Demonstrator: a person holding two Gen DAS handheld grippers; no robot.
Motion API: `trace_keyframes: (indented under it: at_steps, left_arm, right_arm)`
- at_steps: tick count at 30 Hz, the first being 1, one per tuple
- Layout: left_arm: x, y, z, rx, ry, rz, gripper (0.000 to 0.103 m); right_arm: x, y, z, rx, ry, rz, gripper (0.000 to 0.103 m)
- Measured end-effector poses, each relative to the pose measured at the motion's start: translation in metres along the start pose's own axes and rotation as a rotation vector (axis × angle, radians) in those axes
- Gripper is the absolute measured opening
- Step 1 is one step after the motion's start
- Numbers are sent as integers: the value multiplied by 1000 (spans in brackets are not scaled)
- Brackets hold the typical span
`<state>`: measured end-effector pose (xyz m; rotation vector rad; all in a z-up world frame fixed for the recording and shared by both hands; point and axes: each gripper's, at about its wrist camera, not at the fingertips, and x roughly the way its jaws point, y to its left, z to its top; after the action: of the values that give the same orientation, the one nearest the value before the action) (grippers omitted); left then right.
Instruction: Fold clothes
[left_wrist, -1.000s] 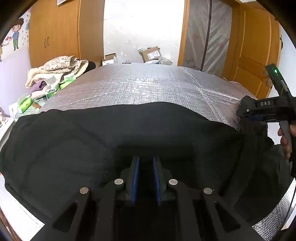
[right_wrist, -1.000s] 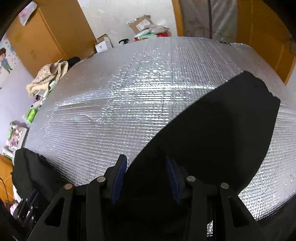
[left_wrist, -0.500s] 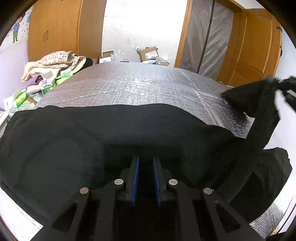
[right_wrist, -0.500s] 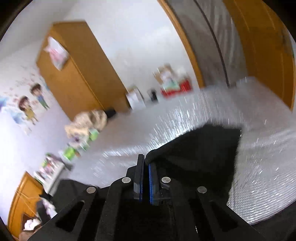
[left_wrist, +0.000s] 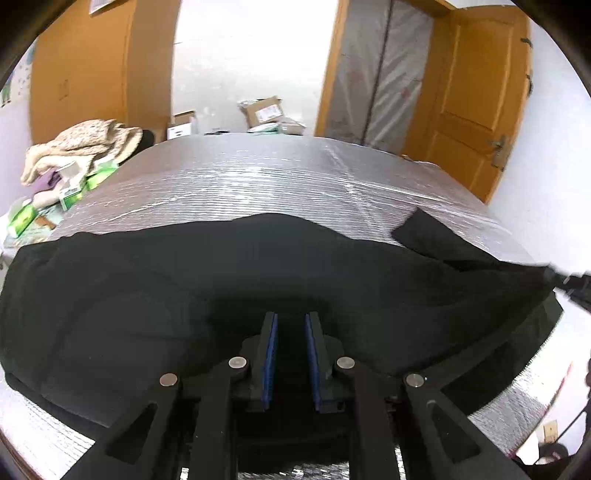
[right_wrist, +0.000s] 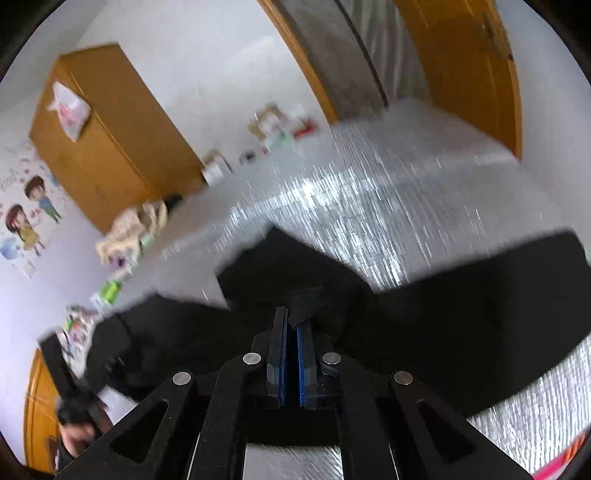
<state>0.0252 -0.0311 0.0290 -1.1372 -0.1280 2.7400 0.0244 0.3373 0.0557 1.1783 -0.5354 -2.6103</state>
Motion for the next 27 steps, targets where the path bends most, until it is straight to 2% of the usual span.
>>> trace_keyframes:
  at_steps: [3, 6, 9, 11, 14, 17, 21, 24, 27]
  left_arm:
    - [-1, -12, -3, 35, 9, -47, 15]
    - [-1, -23, -5, 77, 19, -87, 15]
    - [-2, -38, -10, 129, 22, -136, 15]
    - [-4, -48, -14, 163, 24, -169, 16]
    - [-3, -64, -21, 222, 39, -219, 20]
    - [-2, -77, -28, 283, 56, -258, 22]
    - [3, -96, -37, 356, 83, -298, 25]
    - [4, -101, -39, 380, 83, -296, 25]
    - [3, -102, -39, 386, 72, -306, 25]
  right_arm:
    - [7, -6, -12, -51, 100, -30, 8]
    - [1, 0, -14, -133, 82, -54, 14]
    - [-10, 12, -7, -202, 19, -39, 22]
    - [-10, 17, -7, -238, 16, -39, 26]
    - [-4, 16, -11, -241, 35, -45, 29]
    - [1, 7, -13, -192, 51, -51, 29]
    - [9, 1, -15, -141, 74, -66, 28]
    - [7, 1, -17, -113, 51, -55, 9]
    - [-4, -3, -14, -58, 10, 8, 6]
